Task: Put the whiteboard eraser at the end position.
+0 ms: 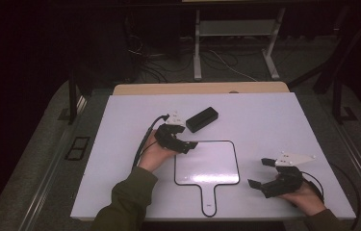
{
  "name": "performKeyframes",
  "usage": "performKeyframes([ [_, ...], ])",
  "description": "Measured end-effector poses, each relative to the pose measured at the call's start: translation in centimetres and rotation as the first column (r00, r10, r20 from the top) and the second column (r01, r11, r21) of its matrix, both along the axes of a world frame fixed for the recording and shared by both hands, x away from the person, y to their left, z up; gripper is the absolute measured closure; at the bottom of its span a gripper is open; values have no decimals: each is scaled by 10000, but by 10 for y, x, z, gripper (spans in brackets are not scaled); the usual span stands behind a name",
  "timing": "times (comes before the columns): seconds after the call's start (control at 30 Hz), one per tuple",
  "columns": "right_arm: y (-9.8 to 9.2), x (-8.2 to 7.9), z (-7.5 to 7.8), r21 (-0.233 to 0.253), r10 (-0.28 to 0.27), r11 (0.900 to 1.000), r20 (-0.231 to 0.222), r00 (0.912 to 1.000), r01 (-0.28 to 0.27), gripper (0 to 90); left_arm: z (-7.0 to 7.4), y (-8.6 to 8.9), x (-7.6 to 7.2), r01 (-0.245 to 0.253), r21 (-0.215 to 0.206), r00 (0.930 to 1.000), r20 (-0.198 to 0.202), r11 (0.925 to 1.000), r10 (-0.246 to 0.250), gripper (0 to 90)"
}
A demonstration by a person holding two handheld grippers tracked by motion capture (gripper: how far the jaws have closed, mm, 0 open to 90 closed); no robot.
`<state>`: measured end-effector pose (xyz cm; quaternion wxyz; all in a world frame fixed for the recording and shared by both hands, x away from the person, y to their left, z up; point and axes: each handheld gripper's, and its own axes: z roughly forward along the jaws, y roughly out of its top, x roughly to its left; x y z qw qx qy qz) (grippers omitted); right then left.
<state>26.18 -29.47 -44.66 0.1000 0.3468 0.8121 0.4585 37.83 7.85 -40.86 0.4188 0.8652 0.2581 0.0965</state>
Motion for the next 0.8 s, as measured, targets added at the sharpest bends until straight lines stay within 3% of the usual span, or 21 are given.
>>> performKeyframes([
  [0.17, 0, 2, -3, -272, -45, 9996, -7, 10000, 45, 0, 0, 17, -20, -153, -310, 9995, 269, 9994, 162, 144],
  [0.4, 0, 1, -3, -259, -55, 9996, 7, 10000, 55, 0, -2, 39, -43, -563, -611, 9977, 348, 9965, 585, 108],
  [0.43, 0, 1, -3, -254, -58, 9997, -4, 10000, 57, 0, -4, 46, -51, -640, -858, 9969, 398, 9943, 676, 100],
  [0.8, 0, 1, -2, -156, -126, 9998, -2, 9999, 126, 0, -11, 74, -82, -1092, -1206, 9918, 526, 9867, 1162, 0],
])
